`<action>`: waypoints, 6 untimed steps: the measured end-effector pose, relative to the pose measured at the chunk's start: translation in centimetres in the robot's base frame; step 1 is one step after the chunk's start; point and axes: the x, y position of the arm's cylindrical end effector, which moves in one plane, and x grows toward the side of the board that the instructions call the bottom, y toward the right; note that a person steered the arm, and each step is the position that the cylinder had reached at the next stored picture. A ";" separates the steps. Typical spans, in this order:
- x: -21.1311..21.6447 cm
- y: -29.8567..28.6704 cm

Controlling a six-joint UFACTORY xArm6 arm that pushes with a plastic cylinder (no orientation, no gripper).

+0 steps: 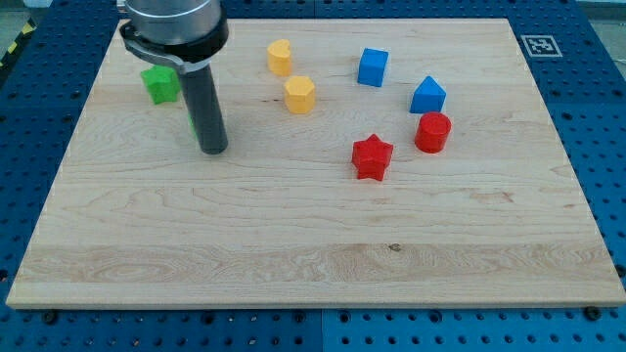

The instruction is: Move the green circle bottom right to the green star

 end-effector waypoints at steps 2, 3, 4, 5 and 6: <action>-0.1 -1.1; -0.1 -0.4; -0.6 -0.1; -2.1 -0.1; -3.0 -0.1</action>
